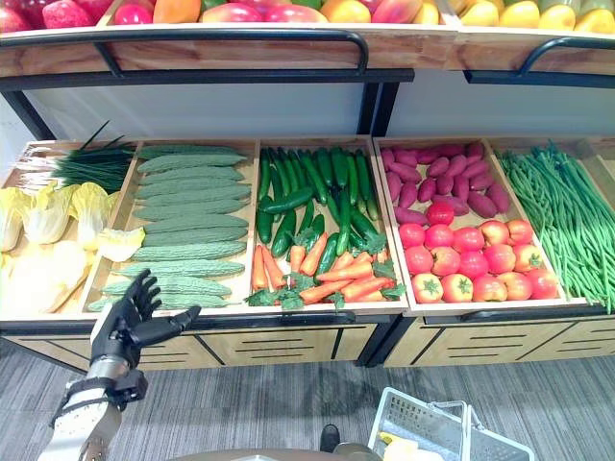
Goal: Get the vegetables into the basket
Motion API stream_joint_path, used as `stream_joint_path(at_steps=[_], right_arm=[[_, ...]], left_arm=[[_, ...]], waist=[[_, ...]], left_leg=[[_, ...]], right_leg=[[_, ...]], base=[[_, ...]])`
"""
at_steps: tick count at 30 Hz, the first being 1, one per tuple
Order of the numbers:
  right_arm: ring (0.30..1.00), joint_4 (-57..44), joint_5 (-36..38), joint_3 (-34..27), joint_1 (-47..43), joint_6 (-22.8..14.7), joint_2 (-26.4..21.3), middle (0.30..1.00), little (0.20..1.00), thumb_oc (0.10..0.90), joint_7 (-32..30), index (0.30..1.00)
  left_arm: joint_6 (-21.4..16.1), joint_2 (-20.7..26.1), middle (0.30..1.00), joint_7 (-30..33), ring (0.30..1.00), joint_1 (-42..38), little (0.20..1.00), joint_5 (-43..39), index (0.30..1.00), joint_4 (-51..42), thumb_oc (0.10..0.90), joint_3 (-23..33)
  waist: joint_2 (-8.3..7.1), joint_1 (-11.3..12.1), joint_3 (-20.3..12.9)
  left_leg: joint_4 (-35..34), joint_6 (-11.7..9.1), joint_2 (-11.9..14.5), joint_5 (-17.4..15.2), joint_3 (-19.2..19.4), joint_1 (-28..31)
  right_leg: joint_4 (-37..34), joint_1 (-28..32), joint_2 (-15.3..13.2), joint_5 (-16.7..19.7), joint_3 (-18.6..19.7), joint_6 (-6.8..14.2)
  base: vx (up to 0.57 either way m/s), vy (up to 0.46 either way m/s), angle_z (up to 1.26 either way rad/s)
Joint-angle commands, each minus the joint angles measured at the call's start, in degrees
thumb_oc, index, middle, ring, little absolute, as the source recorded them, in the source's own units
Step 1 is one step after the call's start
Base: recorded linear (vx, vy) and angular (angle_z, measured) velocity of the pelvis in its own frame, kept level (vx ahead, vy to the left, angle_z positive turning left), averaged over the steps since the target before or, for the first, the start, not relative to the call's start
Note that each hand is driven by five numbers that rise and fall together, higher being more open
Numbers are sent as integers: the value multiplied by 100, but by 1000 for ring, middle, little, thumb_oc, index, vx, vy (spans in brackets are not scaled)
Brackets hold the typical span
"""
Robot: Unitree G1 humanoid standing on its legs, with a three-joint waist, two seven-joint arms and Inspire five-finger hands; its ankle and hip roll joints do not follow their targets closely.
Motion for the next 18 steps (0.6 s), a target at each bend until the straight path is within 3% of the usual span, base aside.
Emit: stream_joint_path(at_steps=[1, 6, 9, 18], right_arm=[[300, 427, 157, 325, -143, -177, -318, 300, 300, 400, -140, 300], [300, 348, 47, 518, -303, -223, -320, 300, 300, 400, -165, 300], [300, 283, -137, 797, -571, -209, -352, 300, 300, 400, -162, 300], [300, 158, -208, 1038, -769, -207, -206, 300, 300, 400, -239, 300]], left_arm=[[-714, 270, 1000, 16, 1000, -502, 1000, -29, 1000, -769, 900, 380], [-757, 638, 1000, -91, 1000, -975, 1000, 240, 1000, -1093, 900, 56], [-577, 1021, 1000, -283, 1000, -2114, 1000, 595, 1000, -883, 900, -860], [-352, 1010, 1000, -291, 1000, -3757, 1000, 1508, 1000, 251, 900, -2170]], waist=[[-225, -100, -299], [-215, -119, -305], [-151, -289, -365], [19, -594, -396]], left_leg=[[27, -387, 165, 12, -198, -276], [27, -383, 172, -20, -162, -210], [27, -394, 188, -51, -58, -147], [27, -382, 207, -77, 113, -101]], right_leg=[[61, 361, -222, -732, -45, 429], [69, 414, -220, -732, -14, 439], [91, 407, -227, -722, 61, 463], [105, 333, -223, -701, 272, 494]], base=[[0, 0, 0], [0, 0, 0], [11, -3, -4], [-1, -17, -15]])
